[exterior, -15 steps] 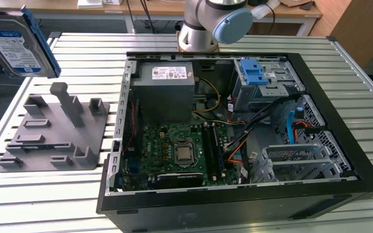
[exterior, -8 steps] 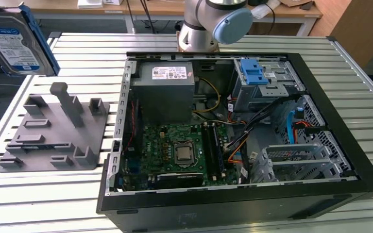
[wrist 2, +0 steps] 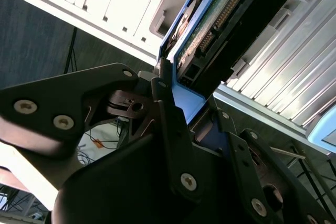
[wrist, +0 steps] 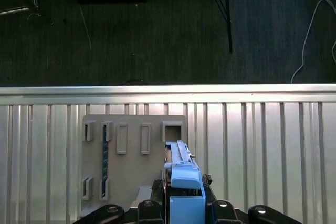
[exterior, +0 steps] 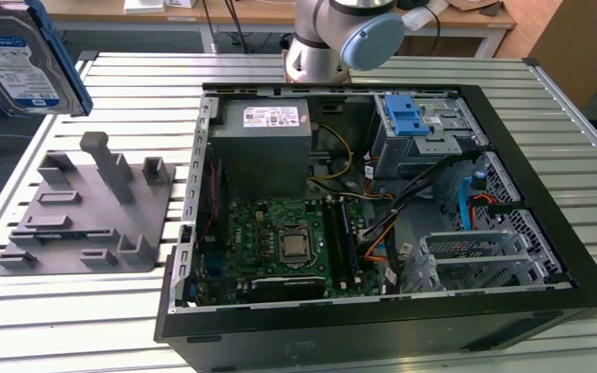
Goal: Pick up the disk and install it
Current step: 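Pick up the disk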
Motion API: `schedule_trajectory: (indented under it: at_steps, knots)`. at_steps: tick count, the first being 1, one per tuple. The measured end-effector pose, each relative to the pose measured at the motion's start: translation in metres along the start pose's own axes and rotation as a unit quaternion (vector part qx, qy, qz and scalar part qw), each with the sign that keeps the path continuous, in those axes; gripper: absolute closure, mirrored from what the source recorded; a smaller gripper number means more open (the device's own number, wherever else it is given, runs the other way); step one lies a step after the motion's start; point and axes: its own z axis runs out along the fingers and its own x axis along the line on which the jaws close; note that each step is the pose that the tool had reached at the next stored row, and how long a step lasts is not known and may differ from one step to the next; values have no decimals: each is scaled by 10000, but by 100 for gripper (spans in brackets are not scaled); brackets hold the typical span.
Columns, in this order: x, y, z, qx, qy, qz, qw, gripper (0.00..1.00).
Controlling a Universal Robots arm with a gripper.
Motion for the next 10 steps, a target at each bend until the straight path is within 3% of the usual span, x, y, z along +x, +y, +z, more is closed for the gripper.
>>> schedule_trajectory:
  at_steps: [7,8,10]
  knots:
    - [-1,3,-95,0,0,0,10000,64]
    - [-2,6,-178,0,1,0,10000,64]
    - [-3,8,-210,0,1,0,10000,64]
